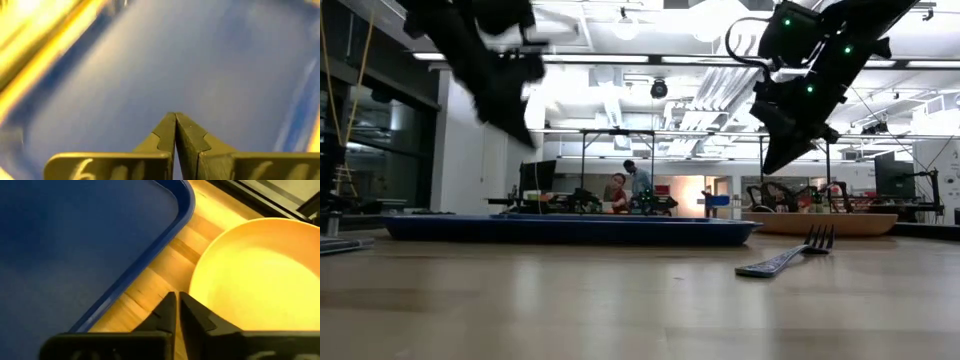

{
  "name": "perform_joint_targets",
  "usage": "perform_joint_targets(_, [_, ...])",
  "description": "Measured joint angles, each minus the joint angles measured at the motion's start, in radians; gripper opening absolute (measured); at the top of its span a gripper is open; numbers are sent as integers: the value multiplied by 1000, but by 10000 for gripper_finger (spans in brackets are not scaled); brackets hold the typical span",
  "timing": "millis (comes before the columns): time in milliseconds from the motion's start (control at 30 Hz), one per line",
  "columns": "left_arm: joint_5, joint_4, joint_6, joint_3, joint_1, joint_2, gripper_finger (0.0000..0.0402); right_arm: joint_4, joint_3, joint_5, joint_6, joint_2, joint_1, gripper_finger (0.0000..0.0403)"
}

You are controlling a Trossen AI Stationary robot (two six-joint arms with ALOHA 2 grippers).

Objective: Pick and place plate/cup/fork/spoon on tray
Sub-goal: Put the orange plate on the blue tray

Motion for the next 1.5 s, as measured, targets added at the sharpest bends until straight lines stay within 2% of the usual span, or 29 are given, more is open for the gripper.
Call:
perform_joint_targets(167, [82,248,100,1,-18,-76,0,3,-1,-29,0,28,-3,101])
perform_joint_targets(367, [178,534,139,-48,-36,-95,0,46,-2,-12,-46,95,-40,207])
perform_joint_targets(500, [253,671,131,-113,-46,-95,0,82,-2,-32,-49,146,-67,240])
perform_joint_targets(633, [283,684,96,-132,-49,-93,0,97,-2,-24,-49,211,-92,244])
perform_joint_targets(833, [293,738,94,-130,-75,-103,0,141,-2,-22,-37,284,-113,237])
perform_joint_targets(900, [326,766,95,-130,-93,-113,0,159,-2,-17,-27,306,-114,231])
perform_joint_targets(1000, [388,799,95,-130,-125,-127,0,162,-2,7,-18,333,-118,216])
perform_joint_targets(1100, [392,827,105,-130,-151,-148,0,161,-2,17,-18,342,-118,193])
perform_joint_targets(1233, [310,831,157,-130,-184,-194,0,165,-2,23,-18,337,-118,148])
perform_joint_targets(1433, [142,758,236,-130,-246,-264,0,155,-2,42,-54,337,-117,29])
perform_joint_targets(1500, [83,729,249,-130,-265,-280,0,151,-2,40,-64,332,-115,10])
